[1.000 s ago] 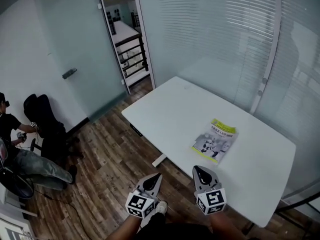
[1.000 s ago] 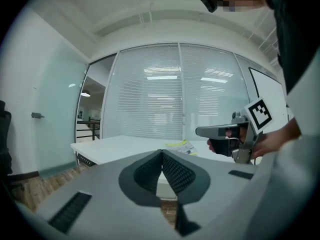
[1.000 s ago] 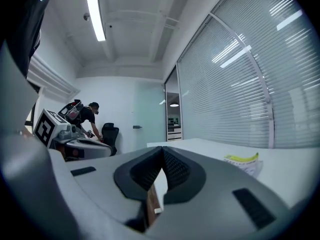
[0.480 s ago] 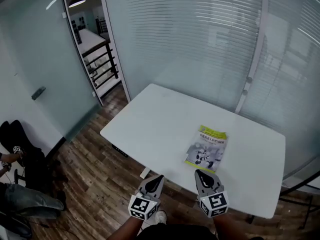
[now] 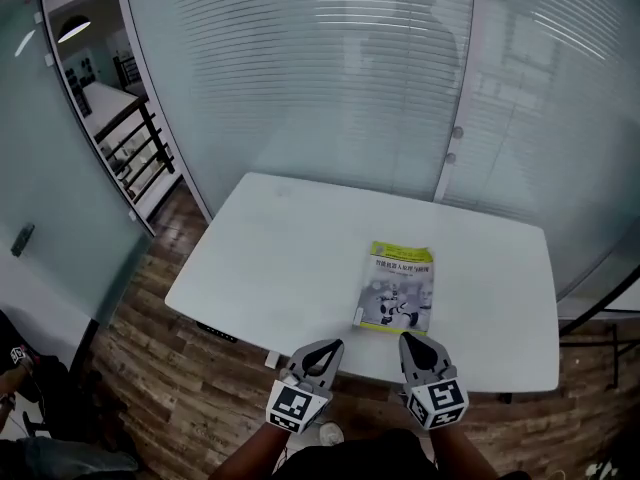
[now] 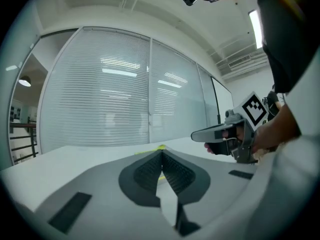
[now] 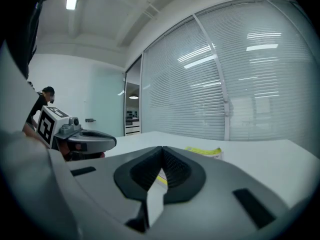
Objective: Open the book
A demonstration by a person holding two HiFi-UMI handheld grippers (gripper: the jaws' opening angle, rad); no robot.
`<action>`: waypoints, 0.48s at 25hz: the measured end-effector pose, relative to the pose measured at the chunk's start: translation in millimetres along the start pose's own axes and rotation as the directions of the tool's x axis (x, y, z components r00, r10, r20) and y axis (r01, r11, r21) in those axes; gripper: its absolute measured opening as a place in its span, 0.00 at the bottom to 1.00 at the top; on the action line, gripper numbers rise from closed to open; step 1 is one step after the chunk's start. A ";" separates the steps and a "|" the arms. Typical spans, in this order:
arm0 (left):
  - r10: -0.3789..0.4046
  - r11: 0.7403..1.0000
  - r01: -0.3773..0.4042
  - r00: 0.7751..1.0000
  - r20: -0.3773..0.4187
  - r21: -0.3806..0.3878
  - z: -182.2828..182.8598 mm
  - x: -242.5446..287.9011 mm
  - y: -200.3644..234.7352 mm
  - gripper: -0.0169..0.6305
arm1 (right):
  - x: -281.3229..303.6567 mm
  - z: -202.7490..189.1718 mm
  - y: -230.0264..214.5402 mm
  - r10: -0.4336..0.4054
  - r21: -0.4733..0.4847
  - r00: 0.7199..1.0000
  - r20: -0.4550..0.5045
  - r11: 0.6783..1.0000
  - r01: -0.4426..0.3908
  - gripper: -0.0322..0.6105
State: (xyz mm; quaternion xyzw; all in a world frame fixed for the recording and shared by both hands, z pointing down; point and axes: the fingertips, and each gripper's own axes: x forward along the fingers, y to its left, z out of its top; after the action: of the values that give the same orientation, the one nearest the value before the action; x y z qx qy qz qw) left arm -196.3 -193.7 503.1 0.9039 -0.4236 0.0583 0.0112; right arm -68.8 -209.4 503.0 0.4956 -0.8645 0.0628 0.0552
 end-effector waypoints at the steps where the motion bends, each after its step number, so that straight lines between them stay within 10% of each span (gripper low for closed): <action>1: -0.033 0.999 0.033 0.999 -0.004 0.011 -2.0 4.4 -3.7 0.04 | -3.0 -1.3 -3.6 -0.021 0.005 1.000 -0.001 1.000 0.021 0.06; 12: -0.179 0.979 0.184 0.982 -0.067 0.082 -10.5 52.0 -44.8 0.05 | -30.6 -5.4 -32.3 -0.121 0.011 0.991 -0.054 0.992 0.122 0.06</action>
State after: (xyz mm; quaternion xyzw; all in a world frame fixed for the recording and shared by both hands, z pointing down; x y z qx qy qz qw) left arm -130.0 -204.1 520.8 0.9363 -0.3357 0.1026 -0.0107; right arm -25.4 -198.7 505.3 0.5459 -0.8305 0.0788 0.0783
